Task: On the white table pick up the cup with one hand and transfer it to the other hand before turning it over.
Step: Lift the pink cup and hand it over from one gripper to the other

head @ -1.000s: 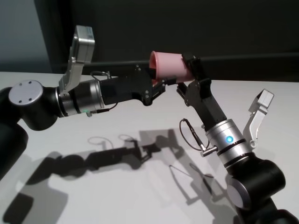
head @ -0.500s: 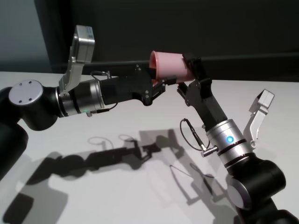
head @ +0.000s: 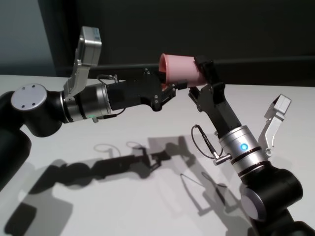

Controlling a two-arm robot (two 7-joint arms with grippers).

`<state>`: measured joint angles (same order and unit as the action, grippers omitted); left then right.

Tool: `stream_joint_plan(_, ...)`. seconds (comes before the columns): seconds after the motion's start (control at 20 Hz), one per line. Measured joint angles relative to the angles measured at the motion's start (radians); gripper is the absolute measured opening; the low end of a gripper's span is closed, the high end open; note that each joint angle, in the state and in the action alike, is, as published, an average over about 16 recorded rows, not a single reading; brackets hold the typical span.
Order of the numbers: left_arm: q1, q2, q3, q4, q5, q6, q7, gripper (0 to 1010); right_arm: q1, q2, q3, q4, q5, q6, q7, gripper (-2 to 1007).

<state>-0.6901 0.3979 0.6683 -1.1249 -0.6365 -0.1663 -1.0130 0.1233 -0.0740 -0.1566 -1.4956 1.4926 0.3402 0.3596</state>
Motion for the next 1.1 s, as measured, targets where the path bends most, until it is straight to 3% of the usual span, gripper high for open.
stream_joint_plan(0.65, 0.0, 0.0, 0.0, 0.0, 0.0, 0.0, 0.0, 47, -0.001, -0.001, 0.002, -0.001, -0.002, 0.0, -0.001, 764)
stream_joint_plan(1.1, 0.0, 0.0, 0.0, 0.0, 0.0, 0.0, 0.0, 47, -0.001, -0.001, 0.002, -0.002, -0.003, 0.001, -0.001, 742)
